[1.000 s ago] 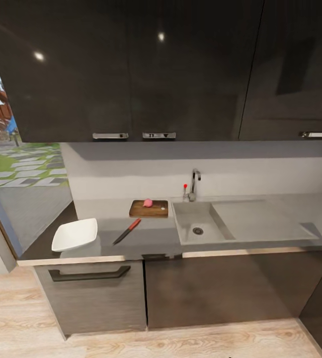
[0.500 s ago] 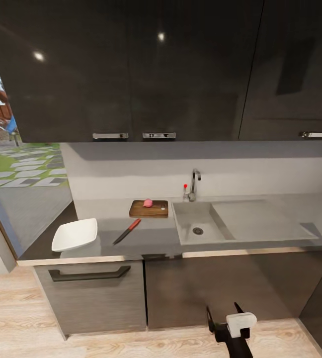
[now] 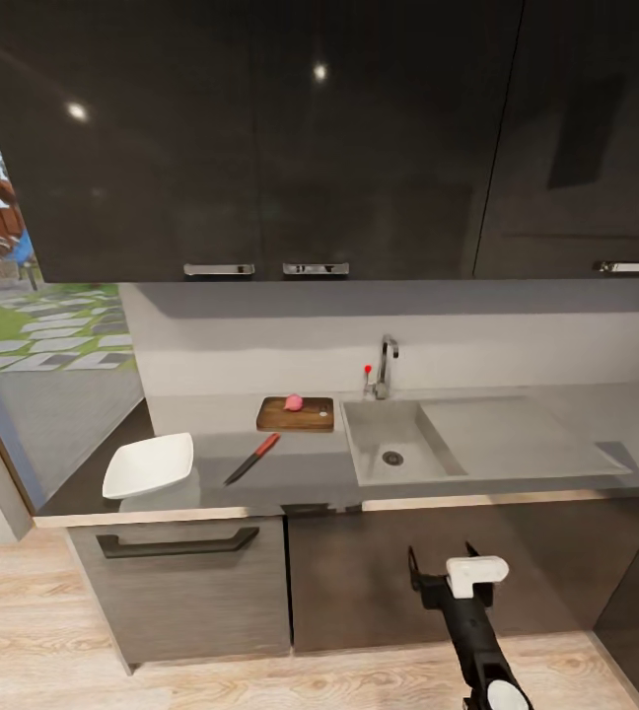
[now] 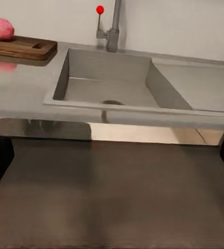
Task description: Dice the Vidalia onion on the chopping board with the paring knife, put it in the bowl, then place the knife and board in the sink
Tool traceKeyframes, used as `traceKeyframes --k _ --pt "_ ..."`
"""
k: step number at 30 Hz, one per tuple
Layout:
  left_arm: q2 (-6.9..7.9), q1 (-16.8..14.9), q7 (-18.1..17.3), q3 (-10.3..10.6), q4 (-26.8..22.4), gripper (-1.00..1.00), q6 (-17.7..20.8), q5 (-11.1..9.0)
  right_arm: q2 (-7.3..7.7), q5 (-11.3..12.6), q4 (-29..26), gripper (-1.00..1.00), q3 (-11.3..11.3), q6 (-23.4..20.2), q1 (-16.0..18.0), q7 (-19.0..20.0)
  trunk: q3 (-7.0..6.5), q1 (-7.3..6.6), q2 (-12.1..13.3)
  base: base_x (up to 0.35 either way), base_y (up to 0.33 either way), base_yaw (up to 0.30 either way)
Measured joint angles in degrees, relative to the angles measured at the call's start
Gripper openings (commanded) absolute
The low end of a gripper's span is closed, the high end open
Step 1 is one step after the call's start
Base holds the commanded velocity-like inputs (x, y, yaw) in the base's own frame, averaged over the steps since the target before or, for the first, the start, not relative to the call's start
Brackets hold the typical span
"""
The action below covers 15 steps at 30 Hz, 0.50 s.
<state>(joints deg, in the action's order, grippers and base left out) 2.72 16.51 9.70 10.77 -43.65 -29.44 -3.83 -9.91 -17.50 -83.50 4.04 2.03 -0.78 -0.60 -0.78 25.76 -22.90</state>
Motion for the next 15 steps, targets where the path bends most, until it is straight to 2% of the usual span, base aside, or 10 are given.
traceKeyframes --k 1,2,6,8,11,15 --pt "0.00 0.00 0.00 0.02 -0.04 1.00 -0.03 0.00 -0.05 -0.01 -1.94 1.00 -0.36 -3.61 0.61 -1.38 -0.01 0.00 0.01 0.000 0.000 0.000" --pt "0.00 0.01 0.00 0.05 -0.04 1.00 -0.02 0.00 -0.05 -0.01 -3.28 1.00 -0.47 -4.90 1.06 -2.29 -0.02 0.00 0.02 0.000 0.000 0.000" --pt "0.00 0.01 0.00 0.01 0.03 1.00 0.01 0.00 -0.05 -0.01 -6.68 1.00 -0.64 -7.01 3.93 -4.40 -0.03 0.00 0.02 0.000 0.000 0.000" --pt "0.00 0.01 0.00 0.01 0.01 1.00 0.01 0.00 -0.05 -0.01 -7.29 1.00 -0.66 -8.00 5.91 -4.74 -0.03 0.00 0.02 0.000 0.000 0.000" --pt "0.00 0.01 0.00 0.00 -0.01 1.00 -0.01 0.00 -0.05 0.05 -7.71 1.00 -0.70 -12.47 9.81 -4.84 -0.03 0.00 0.02 0.000 0.000 0.000" --pt "0.00 0.01 0.00 0.00 -0.03 1.00 0.01 0.00 -0.05 0.09 -7.74 1.00 -0.71 -16.60 12.64 -4.72 -0.02 0.00 0.02 0.000 0.000 0.000"
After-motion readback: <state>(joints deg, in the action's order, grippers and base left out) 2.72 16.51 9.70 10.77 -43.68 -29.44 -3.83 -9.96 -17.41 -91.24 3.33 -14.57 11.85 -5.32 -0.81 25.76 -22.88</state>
